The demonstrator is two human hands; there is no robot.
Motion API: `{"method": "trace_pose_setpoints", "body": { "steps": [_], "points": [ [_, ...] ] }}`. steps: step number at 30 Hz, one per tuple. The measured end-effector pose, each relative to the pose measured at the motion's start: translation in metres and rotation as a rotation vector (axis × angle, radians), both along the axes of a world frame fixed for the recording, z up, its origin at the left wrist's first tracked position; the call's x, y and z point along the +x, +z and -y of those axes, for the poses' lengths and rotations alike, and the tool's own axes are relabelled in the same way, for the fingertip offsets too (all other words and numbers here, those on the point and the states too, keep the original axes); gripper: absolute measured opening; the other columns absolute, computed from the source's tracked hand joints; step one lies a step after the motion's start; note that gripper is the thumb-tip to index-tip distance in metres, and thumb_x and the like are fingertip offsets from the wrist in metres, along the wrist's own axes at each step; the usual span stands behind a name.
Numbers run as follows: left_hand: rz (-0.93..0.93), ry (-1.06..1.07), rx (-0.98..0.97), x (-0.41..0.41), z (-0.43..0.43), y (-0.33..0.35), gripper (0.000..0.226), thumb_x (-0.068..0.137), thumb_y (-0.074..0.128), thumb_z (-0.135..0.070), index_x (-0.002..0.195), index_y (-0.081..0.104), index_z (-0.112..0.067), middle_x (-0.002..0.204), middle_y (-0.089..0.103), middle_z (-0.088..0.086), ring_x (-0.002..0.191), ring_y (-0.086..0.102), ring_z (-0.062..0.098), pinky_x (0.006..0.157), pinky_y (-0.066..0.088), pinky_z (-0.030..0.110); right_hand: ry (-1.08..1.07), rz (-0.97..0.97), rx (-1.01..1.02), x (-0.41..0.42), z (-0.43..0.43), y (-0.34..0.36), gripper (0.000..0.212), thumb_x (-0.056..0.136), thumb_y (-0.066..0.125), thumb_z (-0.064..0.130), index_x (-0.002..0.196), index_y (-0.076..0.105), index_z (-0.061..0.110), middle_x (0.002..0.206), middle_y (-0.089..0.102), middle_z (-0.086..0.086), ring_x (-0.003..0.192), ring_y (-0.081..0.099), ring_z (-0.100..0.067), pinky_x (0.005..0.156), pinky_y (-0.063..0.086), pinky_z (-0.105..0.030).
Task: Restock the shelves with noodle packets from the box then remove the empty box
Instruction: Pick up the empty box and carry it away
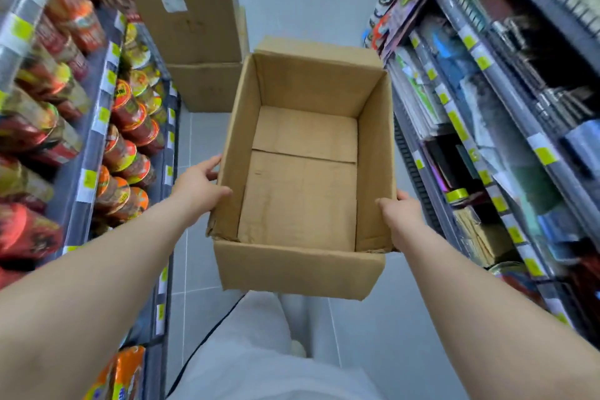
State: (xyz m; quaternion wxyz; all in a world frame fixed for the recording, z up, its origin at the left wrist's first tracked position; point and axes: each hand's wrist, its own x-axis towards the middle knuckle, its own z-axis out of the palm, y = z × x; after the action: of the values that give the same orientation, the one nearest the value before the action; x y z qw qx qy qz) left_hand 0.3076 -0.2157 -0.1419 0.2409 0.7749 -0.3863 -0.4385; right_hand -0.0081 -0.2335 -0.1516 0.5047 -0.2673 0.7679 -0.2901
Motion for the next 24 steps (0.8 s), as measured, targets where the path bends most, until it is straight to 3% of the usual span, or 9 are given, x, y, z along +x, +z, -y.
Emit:
{"method": "trace_pose_setpoints", "body": {
  "steps": [2,5,7,11,15,24],
  "points": [
    [-0.025,0.004,-0.01,-0.001,0.043,0.001,0.071,0.085,0.064,-0.006,0.144,0.036,-0.035,0.108,0.063,-0.002,0.086,0.06,0.015,0.068,0.053,0.031,0.003,-0.004,-0.026,0.003,0.039,0.001,0.032,0.093,0.052,0.008,0.123,0.056,0.017,0.087,0.062,0.001,0.089,0.06,-0.026,0.091,0.051,-0.047],
    [-0.023,-0.01,-0.032,0.003,0.115,0.005,0.067,0.087,0.062,-0.006,0.142,0.038,-0.036,0.089,0.06,-0.009,0.081,0.06,0.012,0.065,0.052,0.03,0.009,-0.022,-0.036,0.009,0.101,0.001,0.038,0.093,0.055,0.007,0.13,0.054,0.014,0.108,0.065,-0.007,0.099,0.06,-0.027,0.094,0.049,-0.046],
    [-0.03,-0.045,-0.039,0.009,0.167,0.013,0.068,0.086,0.063,-0.007,0.141,0.038,-0.038,0.091,0.06,-0.009,0.083,0.06,0.012,0.067,0.053,0.031,0.008,-0.021,-0.026,0.009,0.148,0.003,0.044,0.092,0.055,0.004,0.134,0.05,0.015,0.116,0.063,-0.008,0.102,0.06,-0.028,0.094,0.049,-0.045],
    [-0.061,-0.059,-0.058,0.019,0.266,0.031,0.068,0.084,0.064,-0.004,0.14,0.042,-0.037,0.098,0.063,-0.007,0.09,0.062,0.016,0.082,0.057,0.043,0.027,-0.061,-0.038,0.006,0.239,0.013,0.048,0.088,0.051,-0.006,0.131,0.053,0.016,0.102,0.064,-0.006,0.088,0.061,-0.025,0.076,0.052,-0.036],
    [-0.087,-0.023,-0.081,0.02,0.34,0.038,0.065,0.086,0.062,-0.002,0.139,0.044,-0.034,0.098,0.064,-0.003,0.089,0.063,0.018,0.079,0.057,0.042,0.083,-0.077,-0.067,0.009,0.308,0.024,0.057,0.084,0.042,-0.012,0.13,0.051,0.022,0.091,0.063,0.001,0.076,0.059,-0.018,0.064,0.053,-0.03],
    [-0.127,0.111,-0.08,0.007,0.53,0.016,0.062,0.086,0.059,-0.001,0.137,0.047,-0.033,0.104,0.065,-0.001,0.086,0.065,0.02,0.071,0.057,0.036,0.109,-0.097,-0.111,-0.01,0.53,0.0,0.058,0.078,0.042,-0.006,0.126,0.058,0.022,0.092,0.068,-0.003,0.078,0.065,-0.026,0.066,0.057,-0.035]
  ]
}}
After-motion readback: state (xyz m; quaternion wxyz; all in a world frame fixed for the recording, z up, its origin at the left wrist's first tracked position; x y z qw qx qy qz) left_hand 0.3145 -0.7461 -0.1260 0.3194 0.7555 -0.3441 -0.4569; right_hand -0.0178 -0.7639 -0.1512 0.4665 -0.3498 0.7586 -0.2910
